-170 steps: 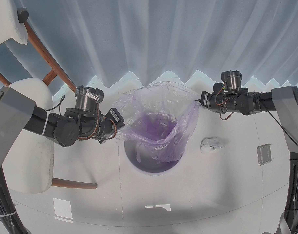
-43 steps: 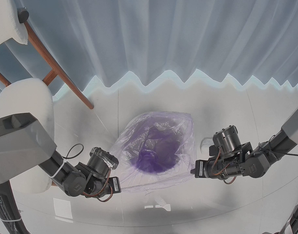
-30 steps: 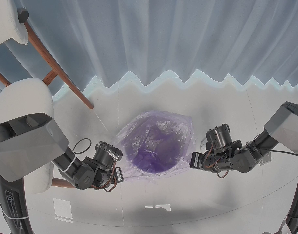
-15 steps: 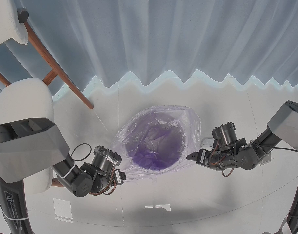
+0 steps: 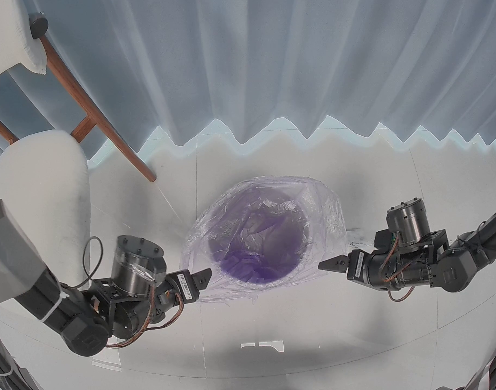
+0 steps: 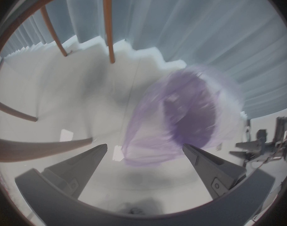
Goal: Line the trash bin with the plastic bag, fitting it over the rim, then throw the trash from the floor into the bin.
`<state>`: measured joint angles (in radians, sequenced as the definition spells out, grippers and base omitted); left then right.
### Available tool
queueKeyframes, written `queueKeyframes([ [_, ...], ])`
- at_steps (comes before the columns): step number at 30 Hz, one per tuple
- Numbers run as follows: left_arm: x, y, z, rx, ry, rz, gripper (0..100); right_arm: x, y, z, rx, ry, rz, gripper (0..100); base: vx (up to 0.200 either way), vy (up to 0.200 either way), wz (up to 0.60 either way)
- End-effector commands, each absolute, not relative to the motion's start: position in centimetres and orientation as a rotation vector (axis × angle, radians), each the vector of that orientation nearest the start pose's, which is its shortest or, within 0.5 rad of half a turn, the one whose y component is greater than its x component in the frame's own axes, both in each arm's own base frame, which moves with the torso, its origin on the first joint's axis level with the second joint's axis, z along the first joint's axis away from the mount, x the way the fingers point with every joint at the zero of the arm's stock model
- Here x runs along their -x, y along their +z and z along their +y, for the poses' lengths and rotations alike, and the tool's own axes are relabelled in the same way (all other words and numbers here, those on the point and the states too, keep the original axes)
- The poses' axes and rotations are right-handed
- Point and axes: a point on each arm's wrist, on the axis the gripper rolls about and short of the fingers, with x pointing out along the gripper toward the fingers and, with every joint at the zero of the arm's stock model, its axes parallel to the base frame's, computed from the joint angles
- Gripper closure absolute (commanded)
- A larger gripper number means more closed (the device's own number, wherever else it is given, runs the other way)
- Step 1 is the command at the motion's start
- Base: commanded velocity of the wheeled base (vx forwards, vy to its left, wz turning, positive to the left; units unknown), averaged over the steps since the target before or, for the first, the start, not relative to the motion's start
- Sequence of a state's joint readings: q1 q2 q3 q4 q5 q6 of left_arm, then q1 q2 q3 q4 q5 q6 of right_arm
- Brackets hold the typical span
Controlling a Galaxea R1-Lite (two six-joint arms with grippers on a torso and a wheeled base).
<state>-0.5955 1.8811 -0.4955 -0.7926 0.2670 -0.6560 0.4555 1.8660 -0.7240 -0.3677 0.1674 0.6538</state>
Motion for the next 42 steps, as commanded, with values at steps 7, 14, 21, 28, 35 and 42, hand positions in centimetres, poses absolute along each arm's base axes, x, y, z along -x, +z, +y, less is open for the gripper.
queueKeyframes([
  [7,-23.7,12.6,-14.8,0.419,-0.283,0.306,0,-27.9,14.1,12.0,-0.502,0.372,0.736,0,0.000,0.000,0.00],
  [14,-27.1,12.4,-12.8,0.211,-0.427,0.248,0,-30.5,15.1,10.2,-0.461,0.340,0.653,0,0.000,0.000,0.00],
  [21,-30.6,11.7,-13.8,0.129,-0.494,0.212,0,-32.2,14.8,10.3,-0.376,0.385,0.632,0,0.000,0.000,0.00],
  [28,-34.2,10.0,-15.1,0.131,-0.539,0.213,0,-34.1,14.0,10.9,-0.333,0.398,0.624,0,0.000,0.000,0.00],
  [35,-34.7,8.2,-15.7,0.127,-0.573,0.258,0,-35.1,12.9,11.2,-0.329,0.394,0.647,0,0.000,0.000,0.00],
  [42,-36.6,7.0,-15.9,0.128,-0.543,0.251,100,-35.6,12.4,11.5,-0.329,0.397,0.654,0,0.000,0.000,0.00],
])
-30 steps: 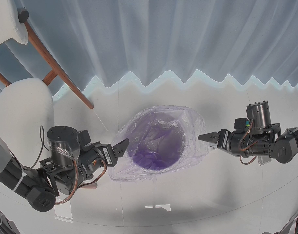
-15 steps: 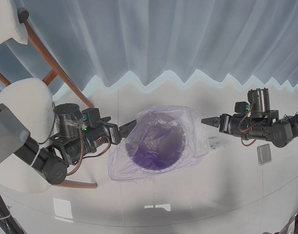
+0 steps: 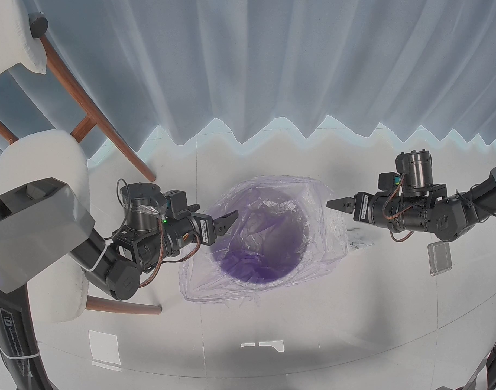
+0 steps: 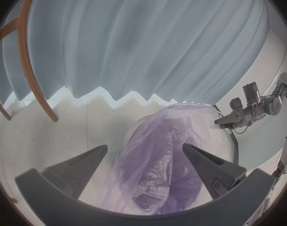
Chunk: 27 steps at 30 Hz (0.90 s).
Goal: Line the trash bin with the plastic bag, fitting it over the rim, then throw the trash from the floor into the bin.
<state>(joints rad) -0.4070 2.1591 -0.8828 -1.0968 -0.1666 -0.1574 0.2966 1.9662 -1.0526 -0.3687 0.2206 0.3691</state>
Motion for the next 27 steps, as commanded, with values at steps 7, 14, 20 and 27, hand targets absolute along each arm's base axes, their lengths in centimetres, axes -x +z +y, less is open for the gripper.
queueKeyframes([
  [7,-37.9,7.4,-16.4,0.140,-0.512,0.200,100,-36.5,11.7,12.5,-0.336,0.410,0.628,100,0.000,0.000,0.00],
  [14,-37.6,9.7,-15.7,0.150,-0.503,0.151,100,-36.6,12.2,12.3,-0.346,0.409,0.603,100,0.000,0.000,0.00],
  [20,-37.7,11.9,-14.8,0.189,-0.484,0.114,100,-37.8,14.2,12.2,-0.403,0.403,0.535,100,0.000,0.000,0.00],
  [27,-39.3,12.9,-14.9,0.348,-0.417,0.194,100,-41.1,14.8,12.6,-0.452,0.390,0.508,100,0.000,0.000,0.00],
])
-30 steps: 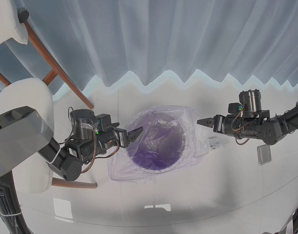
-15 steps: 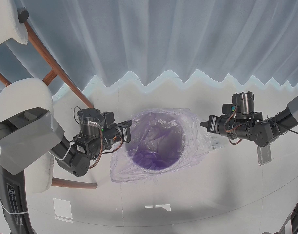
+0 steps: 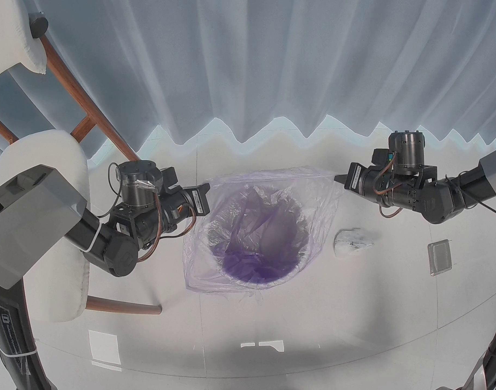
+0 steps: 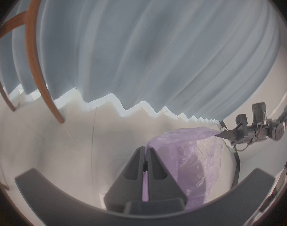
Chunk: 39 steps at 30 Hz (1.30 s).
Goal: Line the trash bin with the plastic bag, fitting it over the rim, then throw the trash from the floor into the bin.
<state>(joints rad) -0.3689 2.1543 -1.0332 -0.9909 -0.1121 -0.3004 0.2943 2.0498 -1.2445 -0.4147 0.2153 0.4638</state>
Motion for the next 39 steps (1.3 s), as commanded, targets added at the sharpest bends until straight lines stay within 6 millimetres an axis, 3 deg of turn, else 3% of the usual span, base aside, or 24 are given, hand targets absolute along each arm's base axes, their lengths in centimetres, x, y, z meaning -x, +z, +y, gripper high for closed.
queueKeyframes([
  [1,-39.5,12.9,-15.0,0.365,-0.405,0.207,100,-41.5,14.7,12.6,-0.455,0.386,0.512,100,0.000,0.000,0.00],
  [6,-41.9,11.7,-15.0,0.493,-0.316,0.280,100,-44.4,13.0,13.1,-0.490,0.355,0.566,100,0.000,0.000,0.00],
  [10,-42.9,9.7,-14.1,0.498,-0.261,0.335,100,-46.0,11.7,13.1,-0.497,0.341,0.582,100,0.000,0.000,0.00],
  [22,-44.4,3.9,-12.2,0.520,-0.126,0.461,100,-47.3,6.6,13.5,-0.490,0.310,0.676,100,0.000,0.000,0.00],
  [31,-44.6,4.6,-12.8,0.556,-0.135,0.438,100,-47.3,6.5,13.7,-0.491,0.313,0.672,100,0.000,0.000,0.00],
  [36,-44.3,5.5,-12.9,0.555,-0.121,0.420,100,-47.0,7.6,13.6,-0.518,0.307,0.660,100,0.000,0.000,0.00],
  [37,-44.3,6.1,-12.9,0.560,-0.120,0.400,0,-46.9,8.0,13.5,-0.532,0.300,0.650,0,0.000,0.000,0.00],
  [39,-44.0,7.7,-12.8,0.580,-0.118,0.361,0,-46.4,9.8,13.3,-0.589,0.262,0.621,0,0.000,0.000,0.00],
])
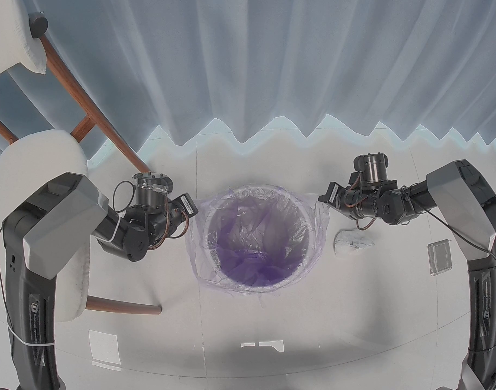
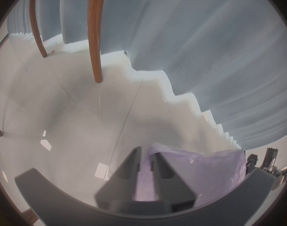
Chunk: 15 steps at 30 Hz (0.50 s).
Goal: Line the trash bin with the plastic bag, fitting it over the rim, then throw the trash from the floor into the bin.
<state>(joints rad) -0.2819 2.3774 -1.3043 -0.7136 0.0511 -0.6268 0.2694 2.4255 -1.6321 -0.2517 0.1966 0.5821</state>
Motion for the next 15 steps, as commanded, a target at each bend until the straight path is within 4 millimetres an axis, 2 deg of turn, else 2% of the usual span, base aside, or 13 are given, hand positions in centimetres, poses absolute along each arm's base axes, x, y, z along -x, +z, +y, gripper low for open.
queueKeyframes([
  [1,-43.9,8.0,-12.9,0.587,-0.119,0.356,0,-46.3,10.2,13.3,-0.602,0.256,0.616,0,0.000,0.000,0.00],
  [2,-43.3,10.1,-13.0,0.625,-0.115,0.321,0,-45.3,12.2,13.0,-0.695,0.236,0.602,0,0.000,0.000,0.00],
  [5,-41.2,12.8,-12.7,0.670,-0.115,0.303,0,-43.8,14.6,12.2,-0.828,0.210,0.603,0,0.000,0.000,0.00],
  [6,-41.2,12.8,-12.7,0.671,-0.114,0.304,0,-43.7,14.7,12.1,-0.831,0.209,0.603,0,0.000,0.000,0.00],
  [8,-38.6,13.9,-12.4,0.671,-0.118,0.338,0,-41.8,14.9,11.2,-0.849,0.184,0.635,0,0.000,0.000,0.00],
  [11,-35.3,11.8,-11.8,0.638,-0.088,0.459,0,-39.4,14.3,10.7,-0.833,0.172,0.690,0,0.000,0.000,0.00],
  [12,-35.2,11.6,-11.8,0.636,-0.087,0.465,0,-39.3,14.3,10.7,-0.831,0.173,0.692,0,0.000,0.000,0.00],
  [13,-33.2,9.5,-11.2,0.613,-0.053,0.551,0,-37.7,13.7,10.3,-0.812,0.164,0.731,0,0.000,0.000,0.00],
  [15,-31.8,7.7,-10.6,0.604,-0.024,0.610,0,-36.4,12.5,10.1,-0.793,0.147,0.782,0,0.000,0.000,0.00],
])
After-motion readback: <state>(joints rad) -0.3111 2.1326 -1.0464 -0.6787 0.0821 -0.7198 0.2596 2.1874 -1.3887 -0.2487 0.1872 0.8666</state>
